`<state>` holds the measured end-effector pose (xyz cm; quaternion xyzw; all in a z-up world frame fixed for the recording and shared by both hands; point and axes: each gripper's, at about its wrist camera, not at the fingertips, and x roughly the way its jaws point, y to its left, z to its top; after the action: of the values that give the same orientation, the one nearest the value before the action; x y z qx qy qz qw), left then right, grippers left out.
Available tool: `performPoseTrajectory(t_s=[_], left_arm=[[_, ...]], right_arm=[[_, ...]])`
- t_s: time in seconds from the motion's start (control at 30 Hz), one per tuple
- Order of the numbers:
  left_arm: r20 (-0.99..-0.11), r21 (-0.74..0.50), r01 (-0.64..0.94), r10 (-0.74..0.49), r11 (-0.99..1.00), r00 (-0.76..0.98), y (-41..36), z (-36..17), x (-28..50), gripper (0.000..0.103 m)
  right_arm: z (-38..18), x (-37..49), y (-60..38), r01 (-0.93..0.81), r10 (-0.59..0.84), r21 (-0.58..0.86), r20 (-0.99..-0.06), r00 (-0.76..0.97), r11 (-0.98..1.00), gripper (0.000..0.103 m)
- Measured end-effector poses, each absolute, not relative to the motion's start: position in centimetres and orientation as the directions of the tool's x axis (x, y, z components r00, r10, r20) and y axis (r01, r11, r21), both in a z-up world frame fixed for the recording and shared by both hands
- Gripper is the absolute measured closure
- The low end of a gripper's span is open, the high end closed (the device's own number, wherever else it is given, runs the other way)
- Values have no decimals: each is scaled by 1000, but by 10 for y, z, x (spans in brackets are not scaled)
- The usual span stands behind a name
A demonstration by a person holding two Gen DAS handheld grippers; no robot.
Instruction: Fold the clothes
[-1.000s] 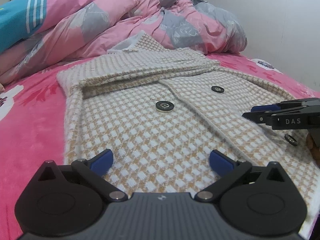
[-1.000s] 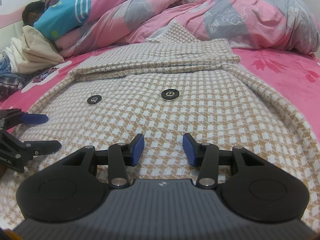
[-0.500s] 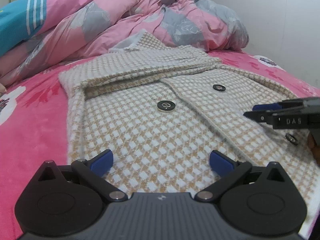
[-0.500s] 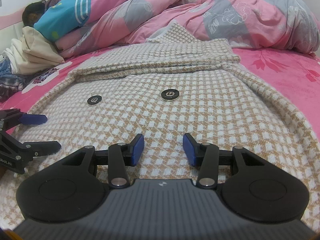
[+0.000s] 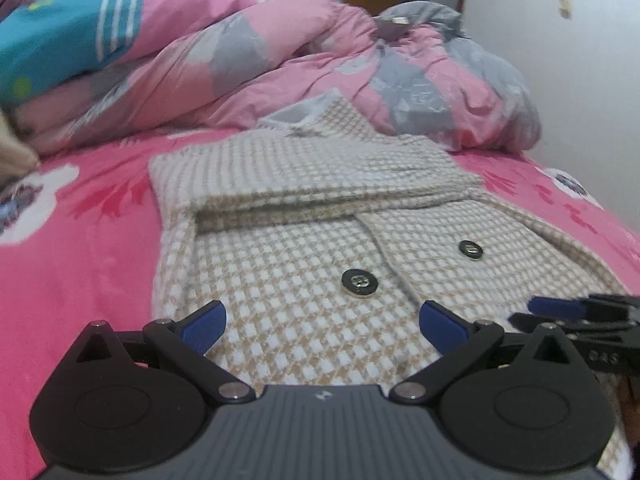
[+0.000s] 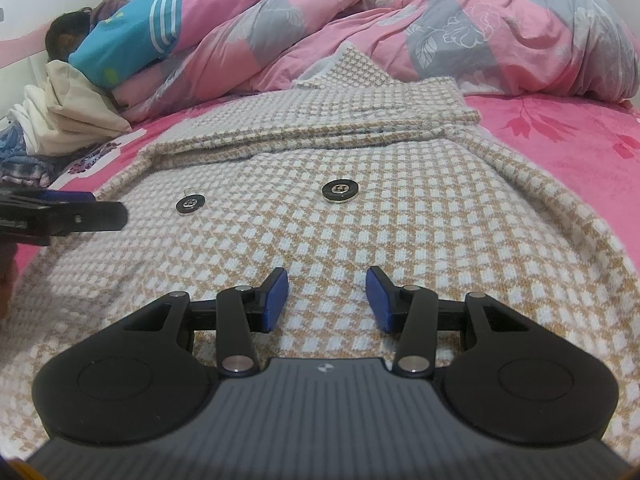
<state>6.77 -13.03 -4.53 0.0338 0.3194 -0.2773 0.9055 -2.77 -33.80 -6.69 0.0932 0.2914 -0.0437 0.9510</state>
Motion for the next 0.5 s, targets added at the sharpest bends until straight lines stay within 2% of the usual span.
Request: performPoseTrajectory(t_s=[0.2,0.4,0.5], left_arm=[[-634,-140,454,-432,880,642,-131,-61,75,0],[-646,-90,457,-402,885,649,-138,-64,74,0],[-653,-75,458,-391,886,648,-141,-64,74,0]], right_arm=[[-67,-28,-337,139,-30,152,-562,827,979,60],[-67,-28,-336,146,-39,145,-566,824,979,60],[-57,-21,-331,160,-64,107,-602,796,981,56]])
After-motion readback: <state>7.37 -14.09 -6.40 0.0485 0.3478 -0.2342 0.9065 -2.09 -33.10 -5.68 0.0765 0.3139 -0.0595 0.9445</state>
